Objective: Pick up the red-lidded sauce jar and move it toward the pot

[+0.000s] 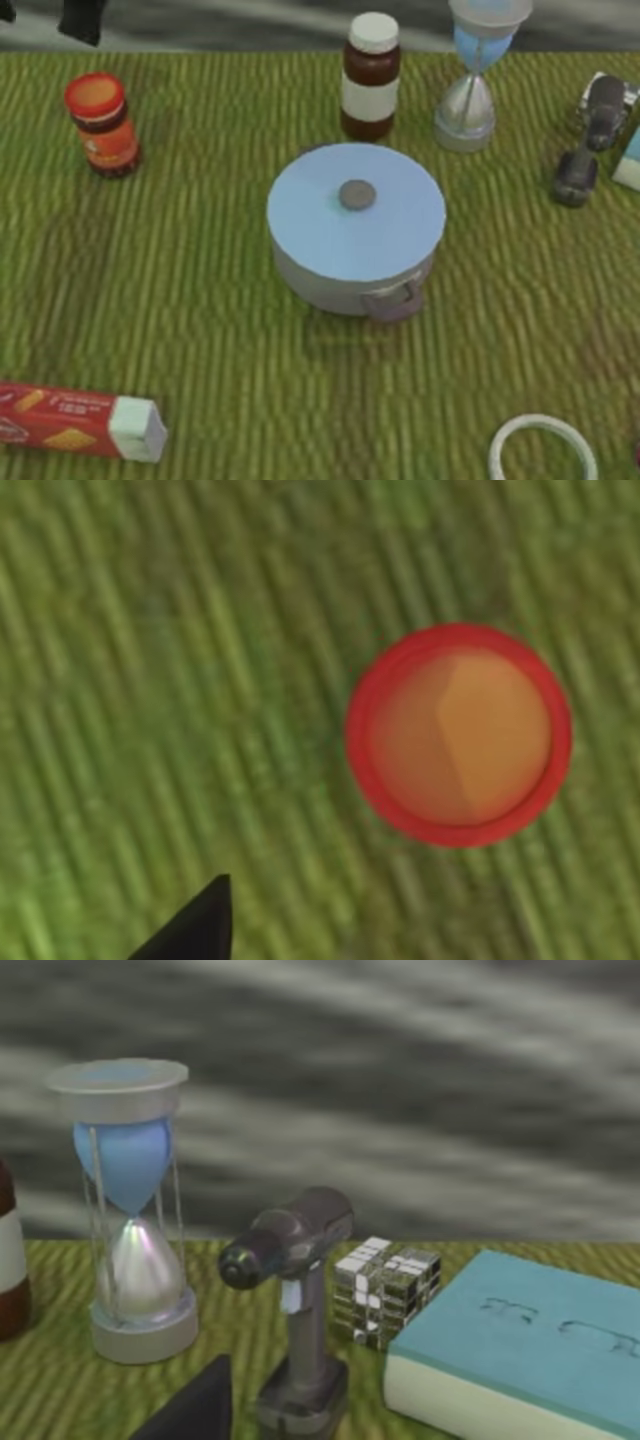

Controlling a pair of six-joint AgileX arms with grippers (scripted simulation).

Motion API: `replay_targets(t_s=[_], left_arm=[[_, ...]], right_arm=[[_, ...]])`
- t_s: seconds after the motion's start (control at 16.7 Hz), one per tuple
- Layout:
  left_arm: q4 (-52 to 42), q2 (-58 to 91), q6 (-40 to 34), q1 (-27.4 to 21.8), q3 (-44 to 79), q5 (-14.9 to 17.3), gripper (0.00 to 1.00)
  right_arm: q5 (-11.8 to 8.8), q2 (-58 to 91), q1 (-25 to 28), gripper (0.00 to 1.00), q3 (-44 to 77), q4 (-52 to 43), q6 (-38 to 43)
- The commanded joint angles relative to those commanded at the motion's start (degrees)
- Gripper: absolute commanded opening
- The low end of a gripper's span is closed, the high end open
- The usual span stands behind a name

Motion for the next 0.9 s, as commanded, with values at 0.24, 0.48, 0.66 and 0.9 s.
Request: replay_targets(t_s=[0.24, 0.48, 0.66, 0.9], left_arm=[[-7.39, 14.94, 1.93, 0.16, 15.69, -0.04, 1.00], [-11.44, 23.51, 2.96, 0.28, 24.66, -0.14, 1.00], [-12.12, 24.98, 3.12, 0.30, 26.20, -0.16, 1.00], [-12.02, 25.09, 3.08, 0.17, 26.06, -0.17, 1.00]], right_arm=[[0.00, 0.00, 0.00, 1.00, 0.00, 0.00, 0.00], [0.00, 0.00, 0.00, 1.00, 0.00, 0.00, 0.00], [0.00, 0.00, 0.00, 1.00, 0.00, 0.00, 0.00], [0.00, 0.00, 0.00, 1.00, 0.00, 0.00, 0.00]])
